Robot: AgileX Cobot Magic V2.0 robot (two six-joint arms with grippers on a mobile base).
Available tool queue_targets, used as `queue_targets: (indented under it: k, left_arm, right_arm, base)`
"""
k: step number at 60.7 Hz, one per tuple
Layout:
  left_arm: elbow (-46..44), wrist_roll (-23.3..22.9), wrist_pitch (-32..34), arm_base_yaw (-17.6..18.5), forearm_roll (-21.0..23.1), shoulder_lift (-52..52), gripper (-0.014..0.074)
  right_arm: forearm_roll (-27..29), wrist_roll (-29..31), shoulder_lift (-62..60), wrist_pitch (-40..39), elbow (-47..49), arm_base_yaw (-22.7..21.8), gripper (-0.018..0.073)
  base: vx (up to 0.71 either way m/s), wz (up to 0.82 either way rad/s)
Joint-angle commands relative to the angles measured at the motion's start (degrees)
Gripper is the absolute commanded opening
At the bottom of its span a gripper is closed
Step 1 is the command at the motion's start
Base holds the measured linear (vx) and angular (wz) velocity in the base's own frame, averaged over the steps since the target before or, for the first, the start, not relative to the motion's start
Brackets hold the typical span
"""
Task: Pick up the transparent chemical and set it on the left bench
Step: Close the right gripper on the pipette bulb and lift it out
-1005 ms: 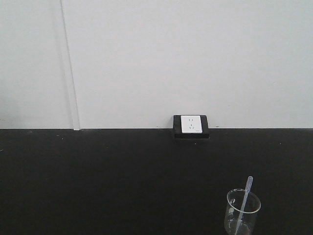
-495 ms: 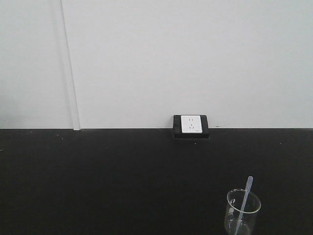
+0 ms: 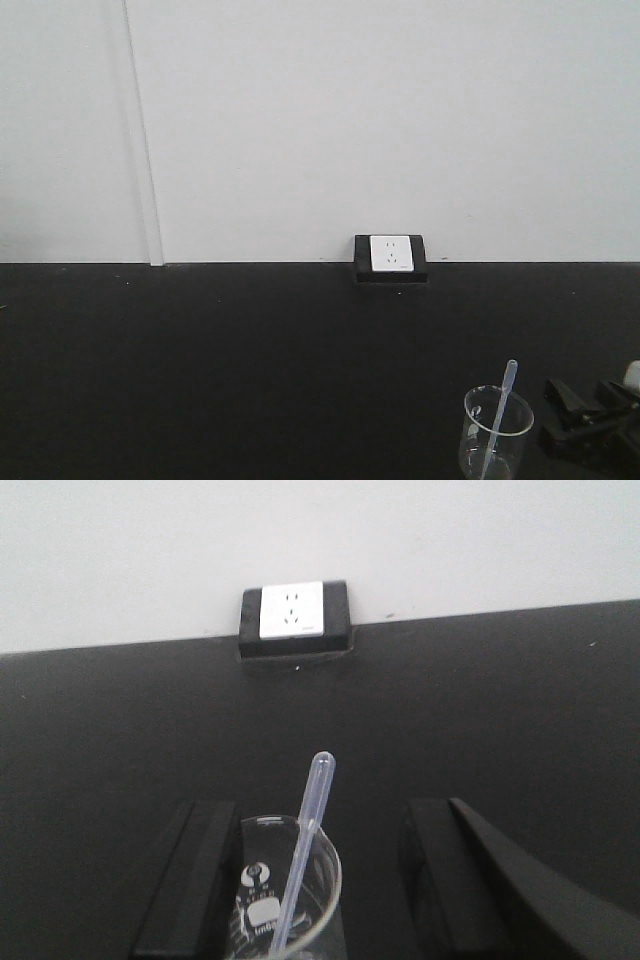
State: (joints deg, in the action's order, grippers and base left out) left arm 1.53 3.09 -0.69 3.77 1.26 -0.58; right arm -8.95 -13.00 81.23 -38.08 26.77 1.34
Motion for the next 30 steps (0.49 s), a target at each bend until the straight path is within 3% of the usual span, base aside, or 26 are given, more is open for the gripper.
queue_targets:
  k: [1,30]
  left_arm:
    - [0.9,-0.4,4.5,0.1,0.0,-1.1,-0.0003]
    - [0.9,-0.4,4.5,0.1,0.0,-1.1,-0.0003]
  right_arm:
    - [-1.9,-1.9,3.8,-5.0,6.3,-0.3,0.0432]
    - [-7.7,-11.5,22.8,-0.7,24.9,-0.3,0.0432]
  base:
    - [0.0,0.0]
    - [0.0,0.0]
